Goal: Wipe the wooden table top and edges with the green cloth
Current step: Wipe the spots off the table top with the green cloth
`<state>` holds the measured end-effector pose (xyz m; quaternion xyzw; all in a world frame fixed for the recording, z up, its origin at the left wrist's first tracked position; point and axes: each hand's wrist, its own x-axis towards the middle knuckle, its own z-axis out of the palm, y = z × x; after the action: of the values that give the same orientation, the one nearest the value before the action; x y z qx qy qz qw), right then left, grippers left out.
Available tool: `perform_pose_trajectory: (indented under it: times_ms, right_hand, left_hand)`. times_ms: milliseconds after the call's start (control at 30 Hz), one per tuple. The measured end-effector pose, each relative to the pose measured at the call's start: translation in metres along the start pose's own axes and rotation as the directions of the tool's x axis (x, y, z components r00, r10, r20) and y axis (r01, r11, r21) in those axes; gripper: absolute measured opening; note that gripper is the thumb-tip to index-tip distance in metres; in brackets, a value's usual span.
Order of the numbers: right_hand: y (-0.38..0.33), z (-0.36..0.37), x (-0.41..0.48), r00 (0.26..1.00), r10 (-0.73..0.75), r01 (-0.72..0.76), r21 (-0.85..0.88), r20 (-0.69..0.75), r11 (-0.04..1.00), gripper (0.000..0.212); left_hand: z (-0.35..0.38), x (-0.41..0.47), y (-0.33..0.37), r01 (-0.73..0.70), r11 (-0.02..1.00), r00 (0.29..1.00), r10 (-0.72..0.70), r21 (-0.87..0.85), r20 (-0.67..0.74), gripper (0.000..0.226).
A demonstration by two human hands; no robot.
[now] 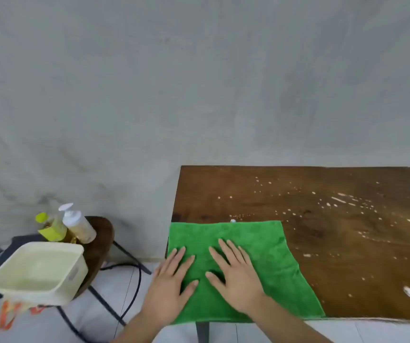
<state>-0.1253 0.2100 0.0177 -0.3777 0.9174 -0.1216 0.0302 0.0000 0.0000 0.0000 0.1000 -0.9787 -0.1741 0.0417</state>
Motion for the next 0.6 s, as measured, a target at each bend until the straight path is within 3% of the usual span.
perform_pose_trajectory:
  times_ms: [33, 267, 467, 600]
  right_hand:
    - [-0.002, -0.001, 0.004, 0.997, -0.023, 0.022, 0.02, 0.074, 1.0, 0.078]
    - [-0.007, 0.003, 0.007, 0.989, -0.034, 0.046, -0.081, 0.142, 0.996, 0.084]
    - [0.002, -0.002, 0.001, 0.992, -0.032, 0.042, -0.079, 0.123, 0.996, 0.081]
    - [0.038, -0.009, -0.016, 0.994, 0.055, -0.049, -0.071, 0.093, 0.996, 0.08]
  left_hand:
    - [-0.004, 0.001, -0.001, 0.003, 1.0, 1.0, -0.003, -0.028, 0.023, 0.081]
    - [-0.004, -0.009, -0.013, 0.035, 0.997, 0.999, -0.038, -0.069, -0.038, 0.076]
    - [-0.007, -0.001, 0.001, 0.022, 0.999, 0.999, -0.023, -0.034, -0.027, 0.077]
    - [-0.004, 0.012, 0.02, 0.001, 1.0, 1.0, -0.001, 0.005, -0.013, 0.079]
